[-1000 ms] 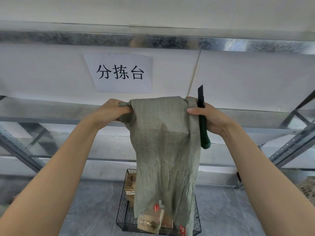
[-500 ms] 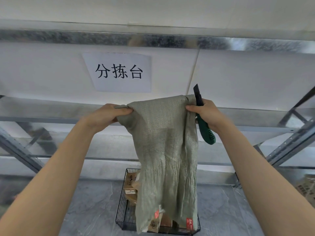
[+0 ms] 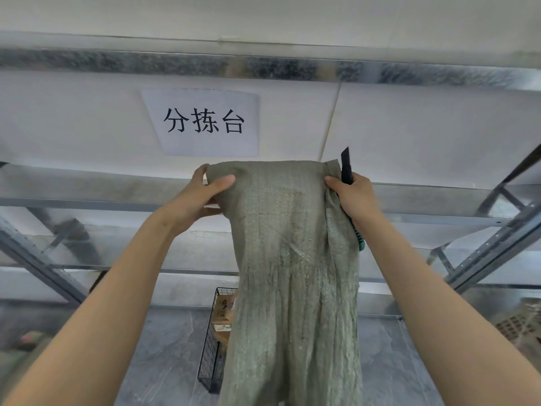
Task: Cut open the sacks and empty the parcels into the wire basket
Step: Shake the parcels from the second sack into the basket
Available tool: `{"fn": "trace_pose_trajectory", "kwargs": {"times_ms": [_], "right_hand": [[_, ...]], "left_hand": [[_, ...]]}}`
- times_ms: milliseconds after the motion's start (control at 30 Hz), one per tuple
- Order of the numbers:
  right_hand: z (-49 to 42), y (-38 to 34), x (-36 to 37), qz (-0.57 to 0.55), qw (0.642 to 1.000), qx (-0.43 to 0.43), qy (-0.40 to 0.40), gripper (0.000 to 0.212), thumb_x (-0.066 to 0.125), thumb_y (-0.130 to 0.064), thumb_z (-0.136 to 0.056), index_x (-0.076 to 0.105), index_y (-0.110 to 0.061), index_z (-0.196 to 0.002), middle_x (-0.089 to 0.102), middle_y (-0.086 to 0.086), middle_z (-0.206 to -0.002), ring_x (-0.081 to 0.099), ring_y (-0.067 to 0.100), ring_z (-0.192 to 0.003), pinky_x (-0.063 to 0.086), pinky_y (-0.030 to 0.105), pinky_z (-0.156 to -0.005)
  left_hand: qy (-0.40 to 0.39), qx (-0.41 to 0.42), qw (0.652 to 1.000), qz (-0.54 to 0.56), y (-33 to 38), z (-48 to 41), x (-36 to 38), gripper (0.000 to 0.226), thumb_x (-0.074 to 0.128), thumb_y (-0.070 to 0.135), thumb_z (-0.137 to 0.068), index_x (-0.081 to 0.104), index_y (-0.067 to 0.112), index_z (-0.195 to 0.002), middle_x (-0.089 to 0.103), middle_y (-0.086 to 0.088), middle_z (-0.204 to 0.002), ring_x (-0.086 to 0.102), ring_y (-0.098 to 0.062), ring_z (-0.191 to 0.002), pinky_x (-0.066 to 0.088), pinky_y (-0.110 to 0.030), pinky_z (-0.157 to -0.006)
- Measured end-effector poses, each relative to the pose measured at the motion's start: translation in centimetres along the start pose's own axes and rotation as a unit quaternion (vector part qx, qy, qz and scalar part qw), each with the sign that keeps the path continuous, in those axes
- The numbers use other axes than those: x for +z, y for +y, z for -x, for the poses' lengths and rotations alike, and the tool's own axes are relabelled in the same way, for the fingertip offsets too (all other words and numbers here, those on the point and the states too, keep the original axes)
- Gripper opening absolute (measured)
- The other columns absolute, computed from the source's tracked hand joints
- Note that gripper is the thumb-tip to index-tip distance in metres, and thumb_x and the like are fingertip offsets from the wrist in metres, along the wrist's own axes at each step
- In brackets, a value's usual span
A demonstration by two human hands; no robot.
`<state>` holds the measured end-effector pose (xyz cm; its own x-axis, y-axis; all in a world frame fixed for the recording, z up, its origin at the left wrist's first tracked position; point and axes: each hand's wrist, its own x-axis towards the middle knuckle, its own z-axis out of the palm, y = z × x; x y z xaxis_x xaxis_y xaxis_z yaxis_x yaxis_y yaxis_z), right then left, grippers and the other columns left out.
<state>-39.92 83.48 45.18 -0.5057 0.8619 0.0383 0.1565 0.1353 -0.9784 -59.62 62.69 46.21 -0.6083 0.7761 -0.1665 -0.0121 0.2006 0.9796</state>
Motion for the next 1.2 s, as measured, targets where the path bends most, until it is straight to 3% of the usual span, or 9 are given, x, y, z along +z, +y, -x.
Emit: {"fn": "trace_pose_trajectory", "kwargs": {"times_ms": [100,333,467,533,667,800,933,1067,1200], "right_hand": [[0.2,-0.1,0.6,0.030,0.999,-0.011,0.033,0.016,0.061,-0.022,-0.091,0.057,-0.007,-0.085,0.055,0.009,-0.077,0.052,0.020,-0.072,0.038,0.031,-0.065],[0.3,-0.4,1.0,0.033,0.998,0.001,0.045,0.032,0.061,-0.023,-0.091,0.060,0.009,-0.097,0.058,0.011,-0.081,0.054,0.021,-0.074,0.038,0.031,-0.065],[0.1,-0.7,0.4,-0.016,0.999,0.028,0.017,0.014,0.063,-0.019,-0.090,0.060,-0.008,-0.082,0.061,0.006,-0.078,0.058,0.022,-0.076,0.046,0.033,-0.071],[-0.2,-0.6,-0.1,-0.033,0.999,0.035,0.001,0.008,0.065,-0.017,-0.089,0.059,-0.011,-0.090,0.062,0.007,-0.088,0.060,0.022,-0.080,0.049,0.035,-0.076],[-1.0,-0.4,-0.9,-0.042,0.998,0.032,-0.029,0.028,0.065,-0.014,-0.089,0.056,-0.018,-0.115,0.064,0.005,-0.104,0.063,0.022,-0.093,0.051,0.035,-0.083],[-1.0,-0.3,-1.7,-0.058,0.994,0.049,-0.084,0.035,0.061,-0.013,-0.092,0.059,-0.028,-0.124,0.065,0.007,-0.104,0.062,0.021,-0.086,0.052,0.042,-0.090],[-0.1,-0.9,-2.5,-0.031,0.983,0.045,-0.175,0.025,0.060,-0.030,-0.092,0.064,-0.037,-0.116,0.058,0.025,-0.108,0.054,0.025,-0.080,0.052,0.039,-0.076],[0.5,-1.7,-2.8,0.028,0.957,0.038,-0.286,0.060,0.077,-0.055,-0.064,0.055,-0.047,-0.120,0.059,0.002,-0.131,0.058,0.020,-0.117,0.042,0.048,-0.105],[1.0,-2.5,-2.6,0.054,0.940,0.035,-0.336,0.081,0.081,-0.021,-0.069,0.041,-0.030,-0.138,0.062,0.001,-0.123,0.065,0.023,-0.108,0.051,0.041,-0.096]], "left_hand": [[0.006,0.019,0.998,-0.062,0.0,0.0,1.2,0.132,0.087,0.045,-0.053,-0.003,0.034,-0.150,0.047,0.002,-0.135,0.058,-0.017,-0.112,0.052,-0.030,-0.088],[0.061,0.091,0.983,-0.149,-0.1,1.0,2.3,0.120,0.079,0.017,-0.076,-0.015,0.035,-0.148,0.040,0.009,-0.134,0.043,-0.008,-0.120,0.034,-0.027,-0.098],[0.064,0.113,0.978,-0.164,0.4,1.1,1.9,0.107,0.071,0.007,-0.082,-0.006,0.037,-0.150,0.046,0.011,-0.124,0.052,-0.005,-0.105,0.043,-0.020,-0.083],[0.037,0.113,0.981,-0.155,0.7,1.1,1.5,0.098,0.068,0.003,-0.084,0.004,0.038,-0.150,0.048,0.014,-0.122,0.053,0.003,-0.102,0.046,-0.016,-0.077],[-0.022,0.104,0.986,-0.127,0.9,1.1,0.7,0.069,0.056,-0.002,-0.090,0.036,0.037,-0.143,0.052,0.018,-0.121,0.057,-0.002,-0.106,0.054,-0.022,-0.082],[-0.057,0.066,0.995,-0.044,0.9,1.0,0.1,0.056,0.048,-0.009,-0.090,0.056,0.027,-0.131,0.063,0.005,-0.115,0.063,-0.009,-0.101,0.053,-0.020,-0.076],[-0.027,0.027,0.999,-0.011,0.6,0.8,0.0,0.043,0.044,-0.010,-0.089,0.064,0.020,-0.111,0.060,0.001,-0.108,0.060,-0.016,-0.093,0.053,-0.019,-0.064],[0.002,-0.017,1.000,0.011,0.5,0.4,-0.4,0.033,0.043,-0.008,-0.088,0.067,0.011,-0.101,0.061,-0.012,-0.101,0.057,-0.020,-0.084,0.053,-0.023,-0.065],[0.019,-0.046,0.998,0.028,1.0,0.1,-0.9,0.024,0.043,-0.006,-0.086,0.064,0.004,-0.091,0.055,-0.008,-0.081,0.052,-0.018,-0.068,0.047,-0.020,-0.053]]}}
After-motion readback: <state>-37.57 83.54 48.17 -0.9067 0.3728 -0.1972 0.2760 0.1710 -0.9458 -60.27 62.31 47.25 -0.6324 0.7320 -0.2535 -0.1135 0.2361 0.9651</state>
